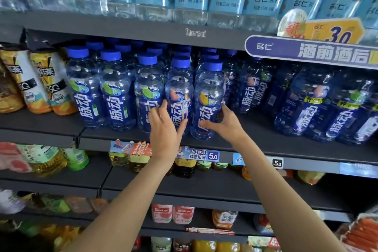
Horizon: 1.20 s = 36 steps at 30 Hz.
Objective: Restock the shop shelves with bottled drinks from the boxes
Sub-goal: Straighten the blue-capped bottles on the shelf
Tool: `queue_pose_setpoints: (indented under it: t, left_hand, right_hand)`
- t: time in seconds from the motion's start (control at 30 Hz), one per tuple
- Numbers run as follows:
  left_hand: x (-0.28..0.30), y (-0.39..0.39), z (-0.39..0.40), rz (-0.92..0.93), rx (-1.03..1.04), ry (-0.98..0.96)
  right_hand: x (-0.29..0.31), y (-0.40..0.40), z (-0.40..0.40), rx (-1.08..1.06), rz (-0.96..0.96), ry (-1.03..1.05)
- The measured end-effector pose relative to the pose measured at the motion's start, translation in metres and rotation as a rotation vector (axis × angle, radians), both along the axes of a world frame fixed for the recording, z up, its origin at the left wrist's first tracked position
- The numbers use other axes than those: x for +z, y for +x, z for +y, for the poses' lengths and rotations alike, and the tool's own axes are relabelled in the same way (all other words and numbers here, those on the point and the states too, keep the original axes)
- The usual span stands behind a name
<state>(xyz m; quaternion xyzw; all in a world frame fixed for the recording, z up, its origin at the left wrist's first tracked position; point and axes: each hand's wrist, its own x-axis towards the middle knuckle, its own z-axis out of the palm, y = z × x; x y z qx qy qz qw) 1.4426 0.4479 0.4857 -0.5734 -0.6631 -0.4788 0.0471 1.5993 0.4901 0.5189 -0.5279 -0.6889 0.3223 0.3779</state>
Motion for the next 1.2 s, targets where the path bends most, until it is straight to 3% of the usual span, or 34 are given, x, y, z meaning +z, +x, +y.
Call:
queue_pose_setpoints:
  t: [0.33,0.5,0.57,0.67,0.8,0.9,1.0,1.13,1.2]
  left_hand:
    - [0.006,0.003,-0.005,-0.082,0.014,-0.033]
    - [0.001,-0.015,-0.01,-0.05,-0.099,-0.031]
    - [-0.007,-0.028,-0.015,0.01,-0.034,0.024]
    - [-0.014,-0.041,-0.024,-0.083,0.078,-0.004]
    - [-0.012,-0.044,-0.024,-0.114,0.04,-0.045]
    - [-0.008,-0.035,-0.029,-0.084,0.053,0.079]
    - [0.0,-0.012,-0.03,0.072,-0.032,0.219]
    - [0.018,0.027,-0.015,0.139,-0.139,0.243]
    - [0.022,0.041,-0.003,0.15,-0.095,0.23]
  right_hand:
    - [-0.008,-0.005,-0.004,-0.068,0.008,0.058]
    - [-0.01,-0.01,-0.01,-0.101,0.014,0.076]
    - [-0.01,-0.012,-0.012,-0.122,0.032,0.075]
    - [-0.01,-0.015,-0.015,-0.132,0.027,0.074]
    - [-0.01,-0.017,-0.013,-0.138,-0.02,0.027]
    - [-0.004,-0.009,-0.017,-0.091,0.182,-0.053]
    - [0.007,0.016,-0.013,-0.244,0.43,-0.019]
    - [0.01,0.051,0.03,-0.553,0.233,0.053]
    - [0.012,0.061,0.058,-0.57,0.155,0.029]
